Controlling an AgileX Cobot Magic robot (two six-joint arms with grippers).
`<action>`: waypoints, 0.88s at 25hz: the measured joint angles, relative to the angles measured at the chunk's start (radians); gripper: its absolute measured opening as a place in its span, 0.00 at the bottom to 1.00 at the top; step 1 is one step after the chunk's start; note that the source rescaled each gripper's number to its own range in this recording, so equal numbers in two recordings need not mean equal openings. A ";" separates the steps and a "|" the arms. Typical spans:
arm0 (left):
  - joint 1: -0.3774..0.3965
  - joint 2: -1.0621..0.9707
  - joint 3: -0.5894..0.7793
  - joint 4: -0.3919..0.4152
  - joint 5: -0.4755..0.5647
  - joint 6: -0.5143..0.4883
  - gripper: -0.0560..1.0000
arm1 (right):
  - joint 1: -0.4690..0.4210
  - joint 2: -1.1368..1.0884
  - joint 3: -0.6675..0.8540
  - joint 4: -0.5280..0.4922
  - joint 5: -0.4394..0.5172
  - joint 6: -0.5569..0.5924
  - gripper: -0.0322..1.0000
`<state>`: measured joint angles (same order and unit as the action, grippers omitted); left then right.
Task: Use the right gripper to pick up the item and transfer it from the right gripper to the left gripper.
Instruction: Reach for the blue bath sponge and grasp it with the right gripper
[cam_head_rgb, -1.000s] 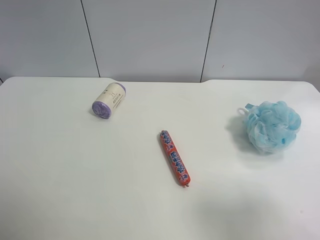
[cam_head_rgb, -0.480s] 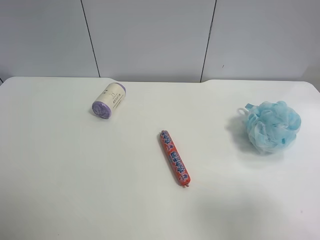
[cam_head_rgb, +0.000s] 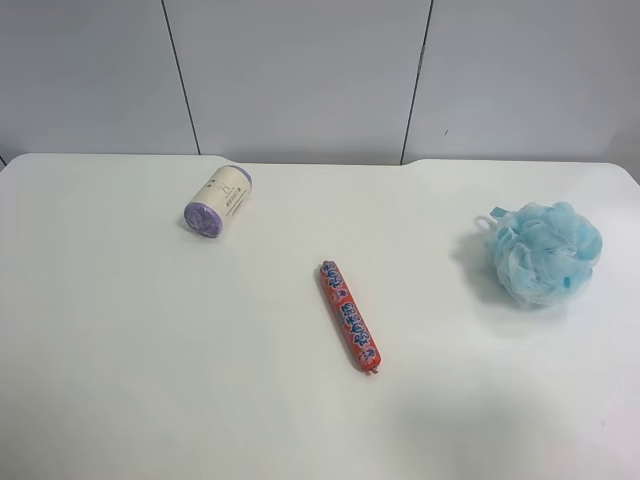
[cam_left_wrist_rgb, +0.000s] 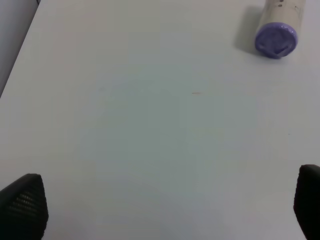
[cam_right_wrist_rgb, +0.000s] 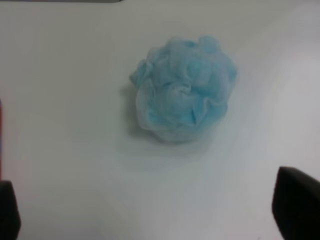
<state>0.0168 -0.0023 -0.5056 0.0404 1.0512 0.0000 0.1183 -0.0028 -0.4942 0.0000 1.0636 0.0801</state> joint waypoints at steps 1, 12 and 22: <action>0.000 0.000 0.000 0.000 0.000 0.000 1.00 | 0.000 0.000 0.000 0.000 0.000 0.000 1.00; 0.000 0.000 0.000 0.000 0.000 0.000 1.00 | 0.000 0.016 -0.001 0.000 0.000 0.000 1.00; 0.000 0.000 0.000 0.000 0.000 0.000 1.00 | 0.000 0.526 -0.253 0.000 0.001 0.006 1.00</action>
<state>0.0168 -0.0023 -0.5056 0.0404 1.0512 0.0000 0.1183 0.5231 -0.7471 0.0000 1.0643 0.0857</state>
